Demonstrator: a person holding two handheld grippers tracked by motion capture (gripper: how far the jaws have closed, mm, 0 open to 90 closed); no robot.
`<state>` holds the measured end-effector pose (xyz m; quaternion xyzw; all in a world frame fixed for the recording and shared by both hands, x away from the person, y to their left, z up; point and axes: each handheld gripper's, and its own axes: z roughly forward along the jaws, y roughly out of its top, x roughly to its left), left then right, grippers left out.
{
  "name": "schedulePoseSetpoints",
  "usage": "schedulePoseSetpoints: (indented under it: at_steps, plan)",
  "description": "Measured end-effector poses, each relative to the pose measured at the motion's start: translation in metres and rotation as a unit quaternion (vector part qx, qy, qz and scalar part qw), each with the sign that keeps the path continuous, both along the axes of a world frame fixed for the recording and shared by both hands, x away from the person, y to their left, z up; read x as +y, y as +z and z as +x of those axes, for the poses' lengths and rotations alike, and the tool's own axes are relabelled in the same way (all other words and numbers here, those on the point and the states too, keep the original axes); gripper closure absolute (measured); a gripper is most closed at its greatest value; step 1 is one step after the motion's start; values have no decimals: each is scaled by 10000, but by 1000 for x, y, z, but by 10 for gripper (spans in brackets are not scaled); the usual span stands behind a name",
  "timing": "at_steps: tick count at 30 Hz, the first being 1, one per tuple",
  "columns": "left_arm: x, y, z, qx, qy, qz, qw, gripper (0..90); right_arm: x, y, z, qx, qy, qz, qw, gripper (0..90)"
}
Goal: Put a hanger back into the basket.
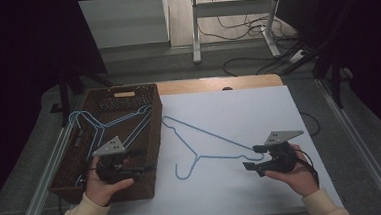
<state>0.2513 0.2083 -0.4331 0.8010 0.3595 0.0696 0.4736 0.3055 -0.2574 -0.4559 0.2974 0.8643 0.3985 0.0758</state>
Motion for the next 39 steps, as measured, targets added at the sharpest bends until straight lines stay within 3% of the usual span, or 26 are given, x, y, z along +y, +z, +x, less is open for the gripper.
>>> schedulePoseSetpoints:
  at_steps: [7, 10, 17, 22, 25, 29, 31, 39]
  plan:
    - [0, -1, 1, 2, 7, -2, 10000, 290, 8, -7, 4, 88, -169, -121, 9997, 279]
    - [-2, -1, 1, 6, -7, 19, 10000, 290, 15, -9, 8, 102, -249, -221, 9994, 333]
    - [-3, -2, 2, 14, -30, 27, 10000, 290, 39, -9, 18, 283, -285, -471, 9981, 588]
    - [0, -2, 1, 14, 0, 8, 10000, 290, 52, -13, 31, 437, -404, -757, 9953, 801]
    - [1, -2, 0, 16, 26, 0, 10000, 291, 59, -20, 42, 558, -506, -1082, 9913, 895]
    - [1, -2, 0, 12, 12, 17, 10000, 292, 59, -30, 53, 742, -765, -1454, 9836, 900]
    - [1, -2, -1, 14, 6, 21, 10000, 292, 55, -32, 54, 698, -880, -1638, 9801, 900]
    - [3, -2, -1, 10, 38, 32, 10000, 292, 24, -40, 51, 930, -1421, -1845, 9681, 900]
